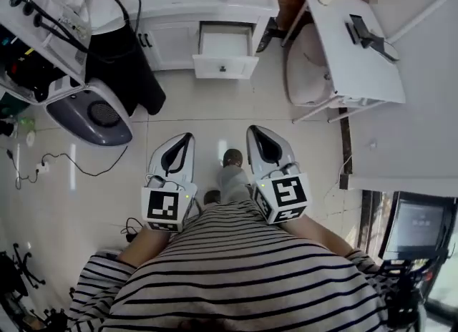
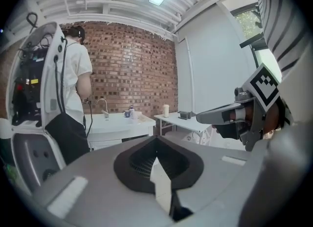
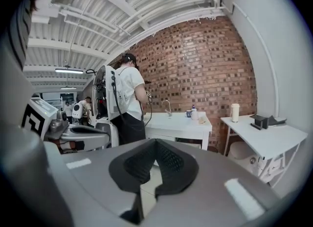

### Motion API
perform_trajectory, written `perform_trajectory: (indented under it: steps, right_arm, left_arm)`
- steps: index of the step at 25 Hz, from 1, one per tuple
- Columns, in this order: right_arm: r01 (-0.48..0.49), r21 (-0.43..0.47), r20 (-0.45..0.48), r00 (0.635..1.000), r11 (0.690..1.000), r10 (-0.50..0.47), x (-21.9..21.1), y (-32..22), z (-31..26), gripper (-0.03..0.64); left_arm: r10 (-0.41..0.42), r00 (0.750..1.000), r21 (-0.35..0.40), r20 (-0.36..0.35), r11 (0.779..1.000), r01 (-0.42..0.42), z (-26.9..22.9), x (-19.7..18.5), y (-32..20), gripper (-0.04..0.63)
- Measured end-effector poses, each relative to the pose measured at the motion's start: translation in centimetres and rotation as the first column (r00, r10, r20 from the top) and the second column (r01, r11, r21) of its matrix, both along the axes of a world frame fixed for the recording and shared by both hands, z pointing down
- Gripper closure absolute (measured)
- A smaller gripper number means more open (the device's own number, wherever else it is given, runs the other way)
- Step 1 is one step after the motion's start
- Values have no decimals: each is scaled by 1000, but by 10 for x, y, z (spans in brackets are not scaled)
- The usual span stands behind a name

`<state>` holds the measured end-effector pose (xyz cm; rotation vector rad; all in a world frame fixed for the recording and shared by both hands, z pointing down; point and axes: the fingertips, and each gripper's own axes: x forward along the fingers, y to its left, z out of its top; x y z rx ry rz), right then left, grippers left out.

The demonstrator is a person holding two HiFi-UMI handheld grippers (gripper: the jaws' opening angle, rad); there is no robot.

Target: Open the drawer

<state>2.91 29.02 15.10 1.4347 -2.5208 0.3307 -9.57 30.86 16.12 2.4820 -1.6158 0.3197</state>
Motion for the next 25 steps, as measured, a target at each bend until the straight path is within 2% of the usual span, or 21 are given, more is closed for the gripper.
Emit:
perform_trajectory:
  steps: [4,8,14,17,25]
  right_arm:
    - [9,9,-15,1000,1000,-9,-2,38,-12,615]
    - [19,23,-25,1000,1000,-19,5,60,-18,615]
    - [78,27,-42,996,997,-77,20,60,-20,617]
    - [108,40,-53,993,993,-106,23,57,-23,615]
    - [157,52,-58,986,986,-154,26,50,-26,615]
  left_arm:
    - [38,999,2,-31,999,-38,-7,18,31,580]
    - [77,997,14,-14,997,-77,-17,37,48,580]
    - [78,997,2,-26,997,-78,-16,67,46,580]
    - [93,996,2,-8,996,-93,-19,80,44,580]
    - [44,999,-15,3,999,-44,-21,83,38,580]
